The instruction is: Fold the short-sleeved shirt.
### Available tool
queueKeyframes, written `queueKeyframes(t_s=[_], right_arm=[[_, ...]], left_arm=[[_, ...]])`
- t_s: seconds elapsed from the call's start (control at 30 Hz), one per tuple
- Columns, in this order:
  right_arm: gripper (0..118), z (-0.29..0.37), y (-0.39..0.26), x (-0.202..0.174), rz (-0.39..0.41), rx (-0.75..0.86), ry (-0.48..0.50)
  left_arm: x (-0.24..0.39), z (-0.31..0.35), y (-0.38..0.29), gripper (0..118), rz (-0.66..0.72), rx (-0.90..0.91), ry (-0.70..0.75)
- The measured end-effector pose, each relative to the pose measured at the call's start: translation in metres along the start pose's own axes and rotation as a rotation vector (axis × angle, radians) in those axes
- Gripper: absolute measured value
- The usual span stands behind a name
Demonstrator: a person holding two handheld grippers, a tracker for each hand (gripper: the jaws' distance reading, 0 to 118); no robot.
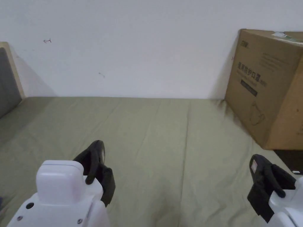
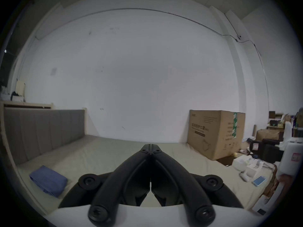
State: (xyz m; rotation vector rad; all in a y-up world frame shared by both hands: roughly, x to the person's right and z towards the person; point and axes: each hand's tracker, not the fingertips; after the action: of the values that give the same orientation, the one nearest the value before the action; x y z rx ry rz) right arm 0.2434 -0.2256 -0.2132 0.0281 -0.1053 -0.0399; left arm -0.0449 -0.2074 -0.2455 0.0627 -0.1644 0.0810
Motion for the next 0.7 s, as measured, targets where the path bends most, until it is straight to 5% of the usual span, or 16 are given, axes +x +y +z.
queueKeyframes(t_s=[0.1,0.23,0.27,0.33,0.37,0.4,0.7], right_arm=[[0,-0.002,-0.005,-0.002,0.007,-0.024,0.034],[16,0.002,-0.009,-0.007,0.024,-0.043,0.027],[36,0.004,-0.010,-0.007,0.030,-0.042,0.017],[98,0.005,-0.009,-0.006,0.021,-0.049,0.017],[111,0.006,-0.009,-0.005,0.002,-0.048,0.020],[118,0.008,-0.009,-0.003,-0.011,-0.044,0.019],[118,0.009,-0.006,-0.007,0.050,-0.056,-0.021]], left_arm=[[0.004,0.003,-0.005,0,-0.048,-0.011,0.020],[0.007,0.014,-0.007,10,-0.058,-0.001,0.039],[0.008,0.016,-0.007,26,-0.055,0.000,0.034],[0.011,0.017,-0.009,96,-0.057,-0.015,0.023],[0.009,0.014,-0.008,118,-0.061,-0.027,0.024],[0.014,0.022,-0.009,117,-0.057,0.010,-0.005],[0.008,0.014,-0.004,118,-0.046,-0.029,0.007]])
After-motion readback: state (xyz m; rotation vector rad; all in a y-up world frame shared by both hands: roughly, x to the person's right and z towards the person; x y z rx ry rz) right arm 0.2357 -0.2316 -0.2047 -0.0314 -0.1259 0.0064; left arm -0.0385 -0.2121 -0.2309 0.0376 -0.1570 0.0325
